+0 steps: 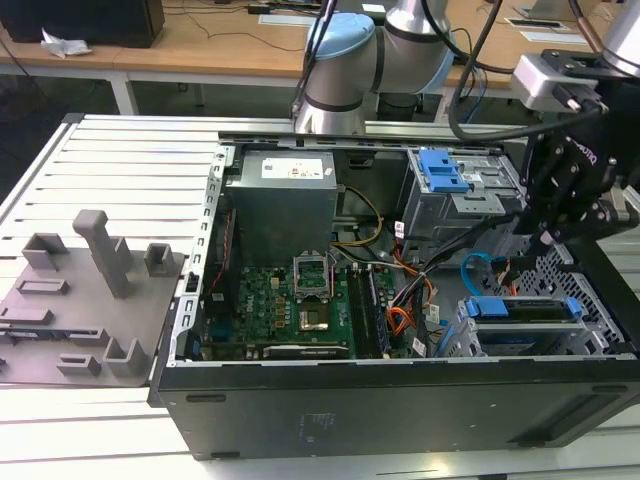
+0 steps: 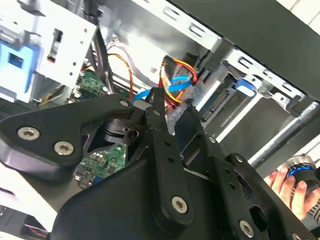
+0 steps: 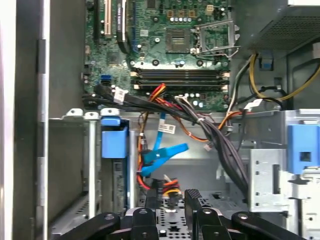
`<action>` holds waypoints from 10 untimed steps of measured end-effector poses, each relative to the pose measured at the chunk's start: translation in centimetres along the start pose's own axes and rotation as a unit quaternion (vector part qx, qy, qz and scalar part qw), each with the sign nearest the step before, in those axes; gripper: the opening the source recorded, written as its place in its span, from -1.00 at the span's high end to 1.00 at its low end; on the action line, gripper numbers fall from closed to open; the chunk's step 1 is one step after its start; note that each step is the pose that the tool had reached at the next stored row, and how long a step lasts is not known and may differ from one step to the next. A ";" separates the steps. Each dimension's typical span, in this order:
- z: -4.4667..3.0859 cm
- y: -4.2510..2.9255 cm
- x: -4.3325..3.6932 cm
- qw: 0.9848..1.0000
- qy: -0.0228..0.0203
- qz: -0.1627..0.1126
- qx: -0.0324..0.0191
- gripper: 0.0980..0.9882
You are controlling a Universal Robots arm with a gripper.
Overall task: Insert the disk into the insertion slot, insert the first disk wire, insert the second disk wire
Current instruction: 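Insert the first disk wire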
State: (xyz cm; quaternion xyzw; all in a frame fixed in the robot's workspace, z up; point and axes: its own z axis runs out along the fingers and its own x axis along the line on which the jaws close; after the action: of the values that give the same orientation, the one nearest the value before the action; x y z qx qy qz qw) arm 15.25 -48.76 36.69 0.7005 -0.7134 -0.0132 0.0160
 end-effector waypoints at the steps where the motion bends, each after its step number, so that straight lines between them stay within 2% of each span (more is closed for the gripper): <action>1: 0.00 0.00 -0.18 1.000 0.000 0.000 0.000 0.41; 6: 0.00 0.02 -1.17 1.000 0.000 0.000 0.000 0.41; 8: 0.00 0.03 -1.88 1.000 0.000 0.000 0.000 0.41; 10: 0.00 0.04 -2.05 1.000 0.000 0.000 0.000 0.41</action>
State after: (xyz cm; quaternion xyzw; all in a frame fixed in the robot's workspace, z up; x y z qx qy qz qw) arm 15.25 -46.71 36.68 0.7005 -0.7134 -0.0132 0.0160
